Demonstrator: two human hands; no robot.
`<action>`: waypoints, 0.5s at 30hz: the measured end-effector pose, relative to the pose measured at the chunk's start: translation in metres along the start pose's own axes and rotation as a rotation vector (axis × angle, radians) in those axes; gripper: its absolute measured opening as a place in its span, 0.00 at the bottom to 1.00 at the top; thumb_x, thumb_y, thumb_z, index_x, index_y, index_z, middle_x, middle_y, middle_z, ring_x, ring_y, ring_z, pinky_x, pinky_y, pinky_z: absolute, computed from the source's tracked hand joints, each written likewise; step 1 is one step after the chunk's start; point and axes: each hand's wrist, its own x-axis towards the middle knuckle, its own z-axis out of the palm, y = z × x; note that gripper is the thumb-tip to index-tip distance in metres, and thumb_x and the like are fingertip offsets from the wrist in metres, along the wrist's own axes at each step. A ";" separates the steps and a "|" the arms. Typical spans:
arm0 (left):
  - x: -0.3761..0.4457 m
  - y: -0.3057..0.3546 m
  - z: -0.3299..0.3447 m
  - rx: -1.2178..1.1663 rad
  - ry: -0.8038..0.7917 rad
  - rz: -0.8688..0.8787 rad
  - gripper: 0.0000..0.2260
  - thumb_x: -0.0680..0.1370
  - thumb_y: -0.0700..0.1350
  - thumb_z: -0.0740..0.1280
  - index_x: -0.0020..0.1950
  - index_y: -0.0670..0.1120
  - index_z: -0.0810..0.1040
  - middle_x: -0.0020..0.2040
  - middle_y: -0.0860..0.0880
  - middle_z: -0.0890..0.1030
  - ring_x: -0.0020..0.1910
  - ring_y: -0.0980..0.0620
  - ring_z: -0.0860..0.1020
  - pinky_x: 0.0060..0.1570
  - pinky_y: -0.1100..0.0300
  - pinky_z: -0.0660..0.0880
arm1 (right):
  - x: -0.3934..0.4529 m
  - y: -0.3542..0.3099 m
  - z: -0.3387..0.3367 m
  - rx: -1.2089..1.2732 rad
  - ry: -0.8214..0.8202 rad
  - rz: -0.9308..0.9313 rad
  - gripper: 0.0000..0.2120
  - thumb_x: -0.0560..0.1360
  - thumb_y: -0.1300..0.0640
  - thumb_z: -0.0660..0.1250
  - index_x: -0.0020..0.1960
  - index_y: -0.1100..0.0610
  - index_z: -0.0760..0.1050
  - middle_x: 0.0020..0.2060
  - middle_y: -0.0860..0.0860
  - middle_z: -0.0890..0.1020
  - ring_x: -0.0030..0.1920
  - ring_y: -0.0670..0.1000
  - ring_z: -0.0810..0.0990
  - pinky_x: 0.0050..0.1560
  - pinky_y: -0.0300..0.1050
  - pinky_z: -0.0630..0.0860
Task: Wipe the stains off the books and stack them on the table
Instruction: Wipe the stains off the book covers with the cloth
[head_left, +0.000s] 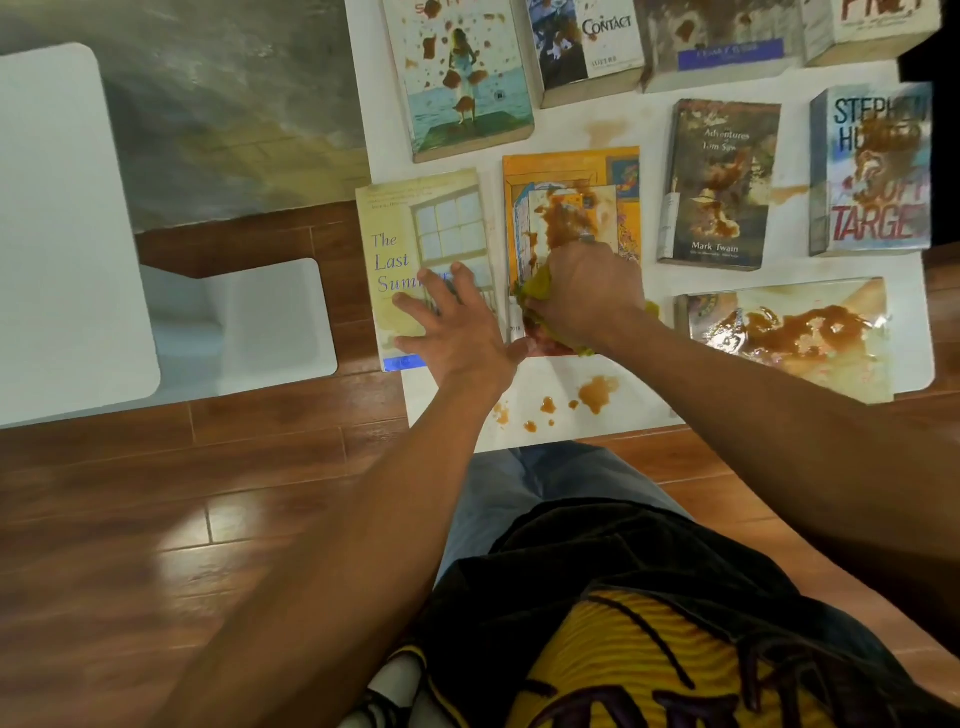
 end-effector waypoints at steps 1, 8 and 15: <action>0.000 0.000 0.000 0.005 -0.001 0.002 0.55 0.71 0.71 0.70 0.81 0.46 0.40 0.81 0.39 0.41 0.78 0.28 0.43 0.69 0.28 0.61 | 0.003 0.000 -0.001 -0.005 0.000 -0.014 0.15 0.75 0.43 0.71 0.49 0.54 0.75 0.42 0.51 0.78 0.39 0.54 0.74 0.38 0.47 0.70; -0.002 0.001 0.000 0.048 0.005 0.001 0.54 0.71 0.71 0.68 0.81 0.46 0.40 0.80 0.38 0.42 0.77 0.27 0.45 0.68 0.29 0.64 | 0.004 0.000 -0.002 0.039 0.044 0.019 0.16 0.75 0.43 0.71 0.50 0.53 0.73 0.42 0.50 0.78 0.40 0.54 0.75 0.37 0.47 0.70; 0.001 0.001 -0.002 0.069 0.001 -0.001 0.54 0.72 0.73 0.66 0.81 0.45 0.39 0.81 0.38 0.42 0.77 0.27 0.45 0.68 0.29 0.63 | 0.024 0.000 -0.005 0.042 0.083 0.010 0.24 0.72 0.37 0.72 0.59 0.53 0.75 0.45 0.52 0.82 0.45 0.57 0.81 0.38 0.47 0.70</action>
